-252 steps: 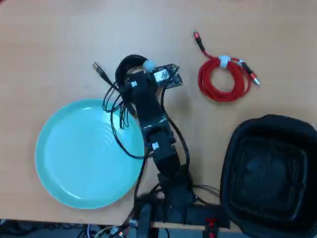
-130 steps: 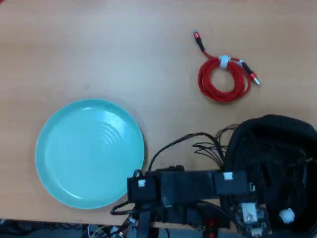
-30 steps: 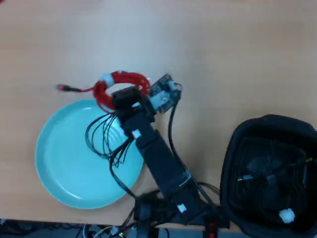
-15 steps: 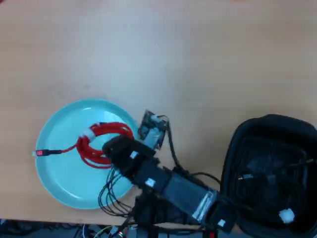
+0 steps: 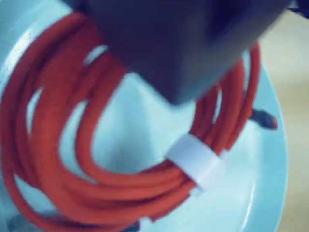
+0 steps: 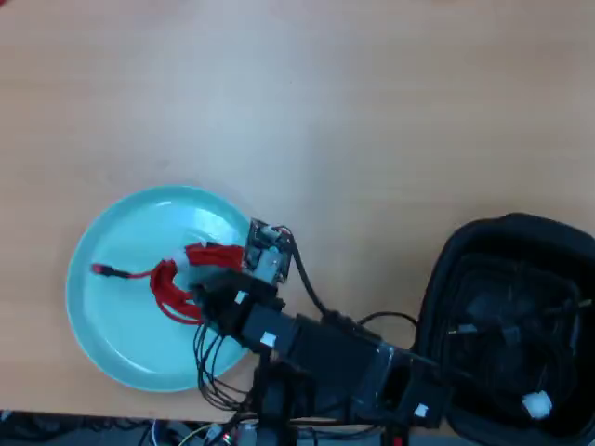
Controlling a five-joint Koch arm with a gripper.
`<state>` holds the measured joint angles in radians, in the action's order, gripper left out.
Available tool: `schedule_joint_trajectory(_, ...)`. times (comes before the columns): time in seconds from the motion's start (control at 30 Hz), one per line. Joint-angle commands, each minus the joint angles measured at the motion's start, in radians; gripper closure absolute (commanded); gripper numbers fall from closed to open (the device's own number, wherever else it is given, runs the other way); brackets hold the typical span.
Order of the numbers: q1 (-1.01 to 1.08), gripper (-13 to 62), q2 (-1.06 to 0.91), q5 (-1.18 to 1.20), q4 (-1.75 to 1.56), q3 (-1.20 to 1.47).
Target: Put a black charging cable in a black bowl and put a red charging cable in a green bowl
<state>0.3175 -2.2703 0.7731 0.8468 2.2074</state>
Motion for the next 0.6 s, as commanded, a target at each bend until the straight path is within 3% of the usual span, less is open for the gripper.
schedule_joint_trajectory(0.0,-0.029,56.1,-0.054,0.025,-0.173,-0.006)
schedule_joint_trajectory(0.57,-0.043,56.3,-0.055,0.021,-0.225,0.069)
